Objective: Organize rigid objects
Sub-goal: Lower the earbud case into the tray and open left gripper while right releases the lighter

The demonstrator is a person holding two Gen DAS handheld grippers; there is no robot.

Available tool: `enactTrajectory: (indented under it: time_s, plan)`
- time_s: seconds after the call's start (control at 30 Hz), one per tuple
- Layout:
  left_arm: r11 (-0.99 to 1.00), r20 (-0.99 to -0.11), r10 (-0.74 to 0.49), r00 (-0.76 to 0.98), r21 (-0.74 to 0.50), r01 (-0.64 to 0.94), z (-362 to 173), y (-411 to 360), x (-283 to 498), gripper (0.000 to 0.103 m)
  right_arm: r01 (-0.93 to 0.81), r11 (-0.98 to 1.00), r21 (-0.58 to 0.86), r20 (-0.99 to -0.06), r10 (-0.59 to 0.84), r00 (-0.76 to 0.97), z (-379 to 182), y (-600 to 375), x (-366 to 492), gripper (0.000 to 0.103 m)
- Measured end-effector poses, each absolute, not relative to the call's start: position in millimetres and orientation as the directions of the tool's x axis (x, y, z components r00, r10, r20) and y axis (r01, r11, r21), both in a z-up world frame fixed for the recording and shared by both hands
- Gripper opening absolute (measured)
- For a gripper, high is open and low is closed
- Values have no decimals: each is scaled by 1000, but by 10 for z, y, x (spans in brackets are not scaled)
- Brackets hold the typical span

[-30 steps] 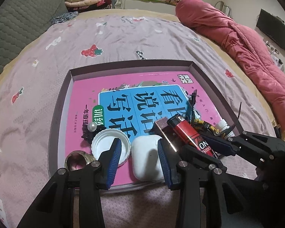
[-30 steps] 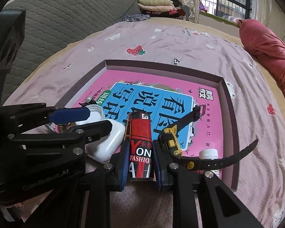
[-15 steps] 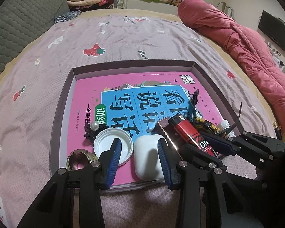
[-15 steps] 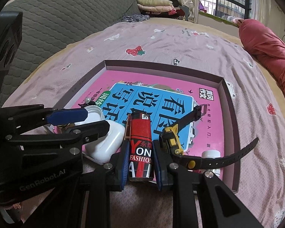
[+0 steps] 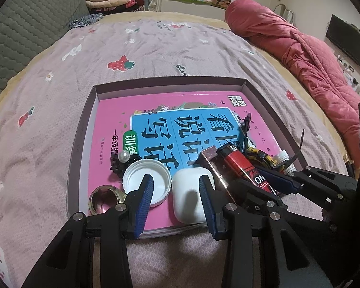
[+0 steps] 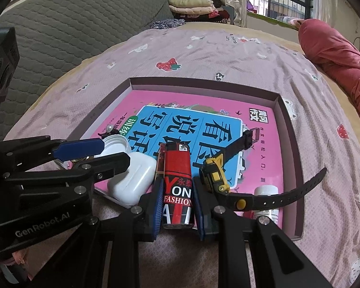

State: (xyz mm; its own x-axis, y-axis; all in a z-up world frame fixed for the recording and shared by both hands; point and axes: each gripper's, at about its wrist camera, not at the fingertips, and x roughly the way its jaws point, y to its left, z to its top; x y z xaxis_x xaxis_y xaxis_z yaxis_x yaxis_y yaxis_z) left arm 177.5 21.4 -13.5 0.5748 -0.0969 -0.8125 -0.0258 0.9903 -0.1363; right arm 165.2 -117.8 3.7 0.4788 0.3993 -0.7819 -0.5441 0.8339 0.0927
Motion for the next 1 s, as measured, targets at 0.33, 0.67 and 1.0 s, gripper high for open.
enactTrajectory:
  time_s: [0.33,0.67,1.0]
  plan:
    - [990,-809,-95,580,-137,-28,-123,218,1758,41,-535,839,99,-783,398,479,35,-1174,1663,24]
    - [990,-811,-85,579,-133,-40,-124,228,1754,41,-527,845,89,-781,387,490,70,-1201,1655,24]
    - [991,-811,-81,579,-126,-37,-107,214,1750,41,-528,844,90,-771,395,499,159,-1225,1642,24]
